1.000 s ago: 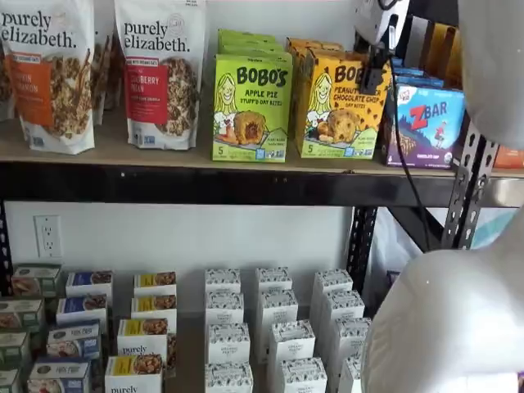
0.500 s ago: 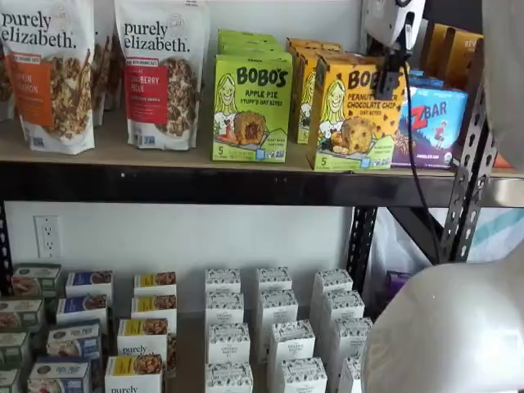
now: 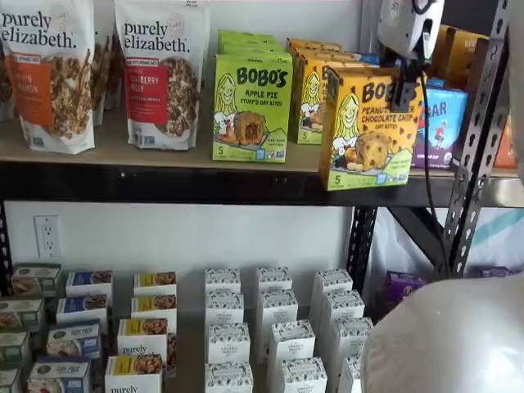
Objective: Pick up the orange box on the top shelf, the fifth box from the left
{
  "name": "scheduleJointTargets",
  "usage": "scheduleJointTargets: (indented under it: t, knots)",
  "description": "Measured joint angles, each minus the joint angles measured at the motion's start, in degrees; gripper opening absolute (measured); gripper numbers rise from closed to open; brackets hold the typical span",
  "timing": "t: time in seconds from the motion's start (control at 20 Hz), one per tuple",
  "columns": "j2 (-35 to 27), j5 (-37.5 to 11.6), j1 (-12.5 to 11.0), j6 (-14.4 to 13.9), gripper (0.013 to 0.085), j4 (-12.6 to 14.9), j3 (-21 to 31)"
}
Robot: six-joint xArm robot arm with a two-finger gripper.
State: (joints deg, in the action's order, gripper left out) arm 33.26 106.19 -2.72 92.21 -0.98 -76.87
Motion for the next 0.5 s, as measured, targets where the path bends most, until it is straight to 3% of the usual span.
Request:
scheduleJointTargets:
  t: [0.5]
  knots:
    - [5.8, 2.6, -1.8, 1.6, 0.017, -0.4, 4.3]
